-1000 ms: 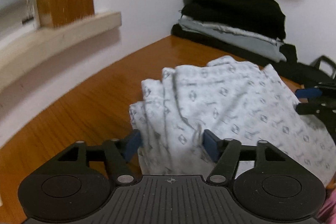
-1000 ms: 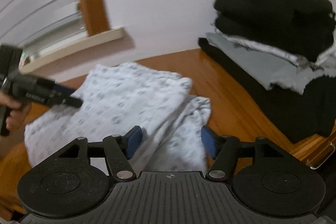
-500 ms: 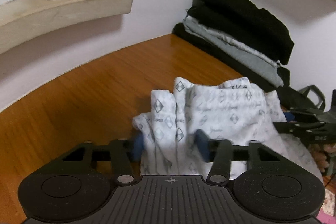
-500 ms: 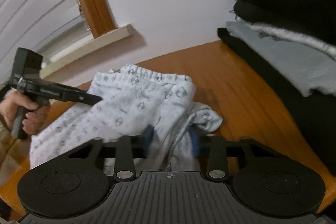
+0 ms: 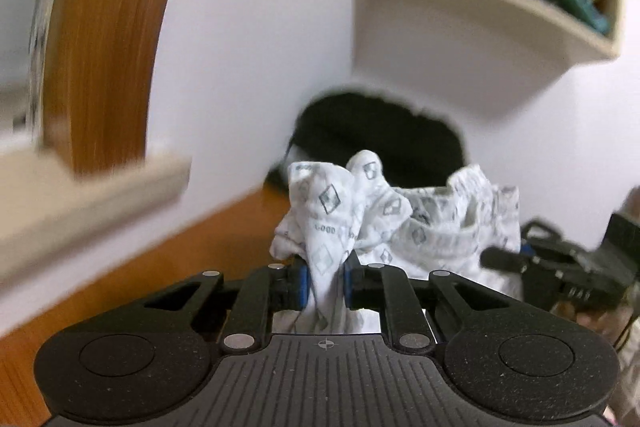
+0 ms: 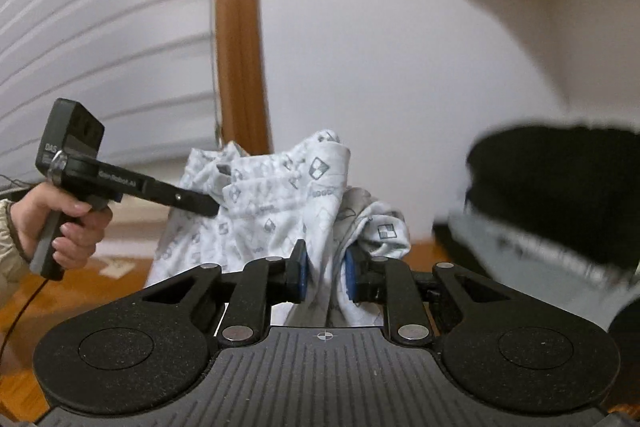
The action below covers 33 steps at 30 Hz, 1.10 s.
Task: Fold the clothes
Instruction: 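Lift the folded garment with both grippers toward the clothes stack, then lower the garment onto the clothes stack and open both grippers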
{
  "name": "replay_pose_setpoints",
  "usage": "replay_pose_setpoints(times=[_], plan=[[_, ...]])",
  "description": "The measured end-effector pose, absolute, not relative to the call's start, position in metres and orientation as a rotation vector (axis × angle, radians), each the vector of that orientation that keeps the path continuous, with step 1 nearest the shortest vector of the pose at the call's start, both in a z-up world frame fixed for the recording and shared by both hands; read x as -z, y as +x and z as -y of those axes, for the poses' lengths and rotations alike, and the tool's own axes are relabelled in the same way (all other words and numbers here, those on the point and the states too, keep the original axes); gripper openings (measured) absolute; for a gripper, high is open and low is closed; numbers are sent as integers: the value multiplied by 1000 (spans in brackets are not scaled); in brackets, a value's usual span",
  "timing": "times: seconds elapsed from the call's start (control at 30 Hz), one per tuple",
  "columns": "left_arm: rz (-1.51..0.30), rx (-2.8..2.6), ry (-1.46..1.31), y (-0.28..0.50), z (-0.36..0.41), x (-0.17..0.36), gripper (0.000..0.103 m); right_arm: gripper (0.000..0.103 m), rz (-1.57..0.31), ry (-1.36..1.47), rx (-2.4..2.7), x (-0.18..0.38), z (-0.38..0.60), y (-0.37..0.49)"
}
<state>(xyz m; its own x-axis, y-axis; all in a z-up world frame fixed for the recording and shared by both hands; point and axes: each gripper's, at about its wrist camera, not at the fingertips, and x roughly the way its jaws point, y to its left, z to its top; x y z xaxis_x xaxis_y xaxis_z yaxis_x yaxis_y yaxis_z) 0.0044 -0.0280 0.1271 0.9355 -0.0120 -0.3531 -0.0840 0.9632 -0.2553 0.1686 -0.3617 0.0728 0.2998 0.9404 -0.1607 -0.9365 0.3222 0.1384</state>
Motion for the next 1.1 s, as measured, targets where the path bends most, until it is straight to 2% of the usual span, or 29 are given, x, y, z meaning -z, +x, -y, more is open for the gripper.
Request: replay_pose_setpoints(times=[0.23,0.43,0.63,0.77,0.8,0.83,0.9,0.93,1.1], plan=[[-246,-38,-233,21,40,-166,17,19,-22,10,-1175,-111,377,156],[-203,-20,-185,79,56,-202,17,19,44,21,-1126,-137,378,188],[-193,47,-112,205,46,-270,17,19,79,81,-1004,-175,381,252],[-269,129,-71,337,31,-314,19,20,-60,155,-776,-207,376,335],[-317,78,-47,376,30,-313,29,24,-94,129,-717,-209,370,363],[-365,16,-17,416,30,-311,42,35,-125,99,-657,-212,362,390],[-420,-89,27,457,34,-289,43,54,-262,83,-590,-196,358,433],[-446,-141,49,476,36,-278,43,51,-331,75,-556,-188,356,454],[-432,-90,27,479,36,-236,48,51,-270,28,-527,-157,368,452]])
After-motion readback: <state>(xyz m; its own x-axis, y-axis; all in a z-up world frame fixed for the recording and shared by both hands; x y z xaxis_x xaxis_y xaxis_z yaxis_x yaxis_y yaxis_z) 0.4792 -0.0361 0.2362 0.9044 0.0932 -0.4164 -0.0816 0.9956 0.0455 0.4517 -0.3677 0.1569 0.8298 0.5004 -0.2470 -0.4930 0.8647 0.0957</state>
